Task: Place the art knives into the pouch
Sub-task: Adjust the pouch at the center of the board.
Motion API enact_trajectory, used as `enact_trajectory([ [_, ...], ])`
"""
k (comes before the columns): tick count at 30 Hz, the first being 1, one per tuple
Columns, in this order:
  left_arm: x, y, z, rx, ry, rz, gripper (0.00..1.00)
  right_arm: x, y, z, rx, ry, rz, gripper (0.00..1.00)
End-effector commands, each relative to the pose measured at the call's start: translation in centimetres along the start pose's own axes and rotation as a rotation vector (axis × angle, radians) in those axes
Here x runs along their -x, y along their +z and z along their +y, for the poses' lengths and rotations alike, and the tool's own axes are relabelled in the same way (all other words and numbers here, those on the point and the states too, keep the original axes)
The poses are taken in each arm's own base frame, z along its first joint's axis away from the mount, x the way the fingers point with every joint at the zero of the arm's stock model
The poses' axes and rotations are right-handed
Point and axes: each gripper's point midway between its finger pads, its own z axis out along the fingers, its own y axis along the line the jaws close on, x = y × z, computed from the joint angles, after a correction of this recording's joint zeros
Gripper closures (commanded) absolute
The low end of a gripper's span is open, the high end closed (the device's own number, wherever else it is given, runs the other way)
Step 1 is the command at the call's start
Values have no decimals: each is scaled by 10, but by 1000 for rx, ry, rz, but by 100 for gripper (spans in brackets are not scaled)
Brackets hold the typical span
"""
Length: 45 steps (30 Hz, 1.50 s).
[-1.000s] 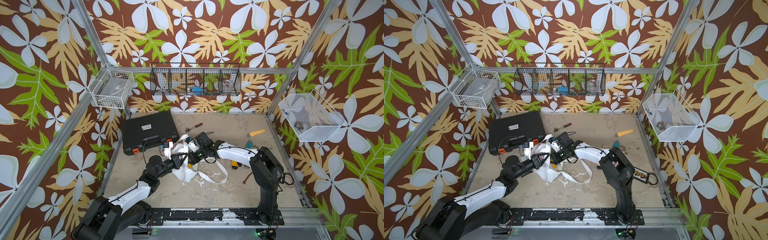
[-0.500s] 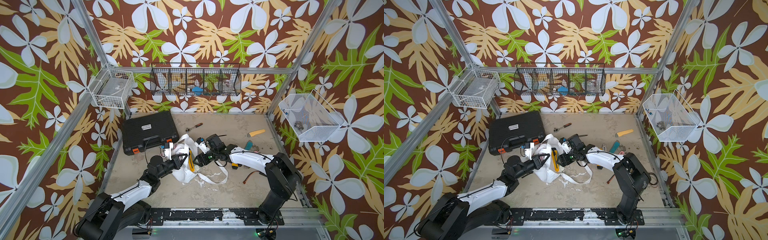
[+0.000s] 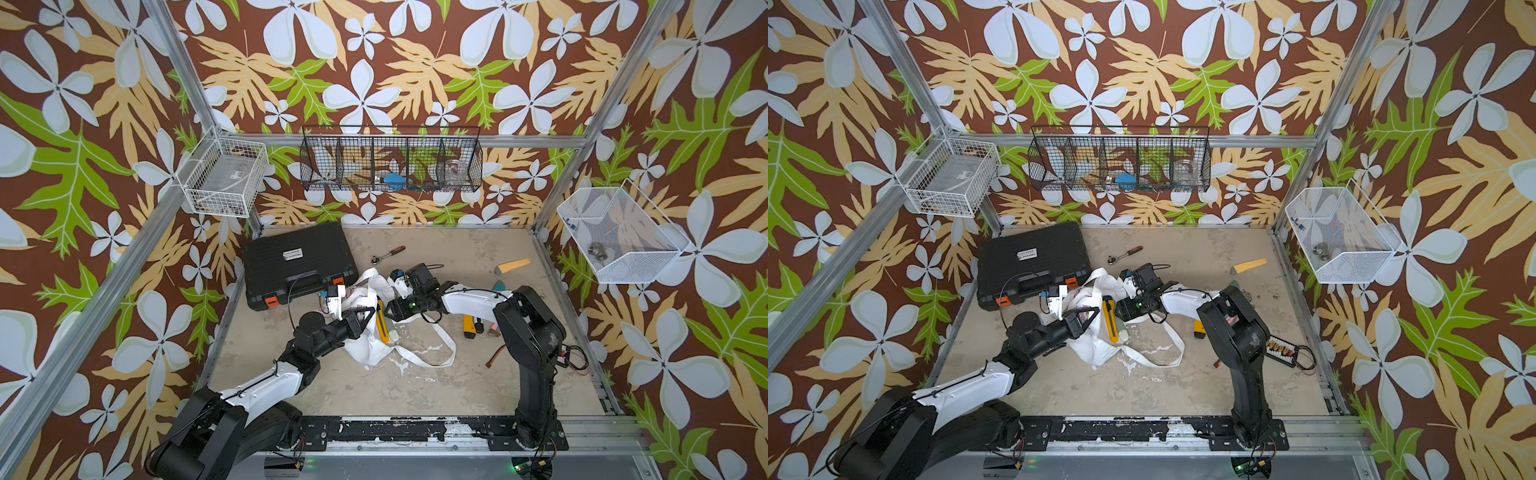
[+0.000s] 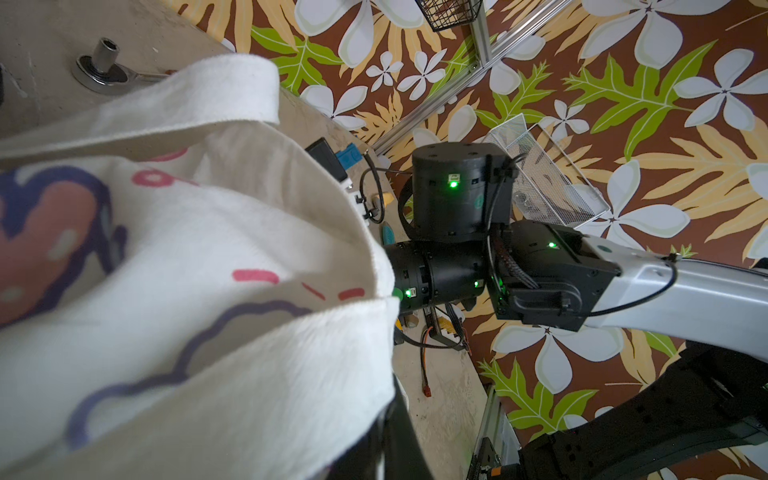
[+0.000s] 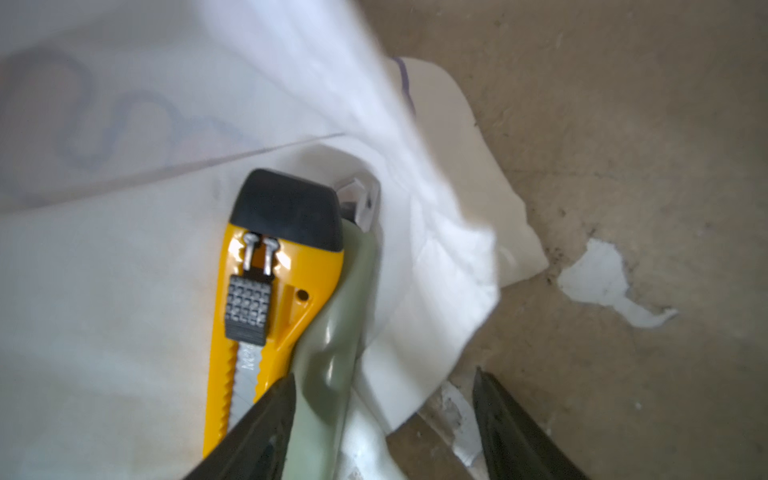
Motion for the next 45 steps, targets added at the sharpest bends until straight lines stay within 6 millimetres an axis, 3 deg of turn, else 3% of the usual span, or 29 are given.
enact_trajectory([
  [1,4,0,-2,-1,19,-12,100,-2,3,15,125,37,-18,41],
  [5,5,0,-3,-3,19,-13,100,-5,-1,30,219,55,-43,88],
  [6,5,0,-3,-5,18,-14,100,-2,-4,35,242,56,-56,95],
  [9,5,1,-3,-6,18,-15,100,3,-10,42,273,52,-77,100],
  [16,6,0,-2,-1,19,-17,100,11,-34,52,274,37,-99,100],
  [23,14,4,-8,-3,8,-30,100,19,-86,66,222,46,-112,100],
  [31,34,9,-29,-48,15,-59,100,54,-162,102,243,0,-234,100],
  [36,58,11,-56,-91,34,-87,100,94,-210,121,232,-49,-336,100],
  [39,84,10,-82,-104,78,-121,100,118,-241,130,216,-75,-414,100],
  [45,132,-2,-143,-154,146,-182,100,143,-275,127,175,-89,-461,100],
])
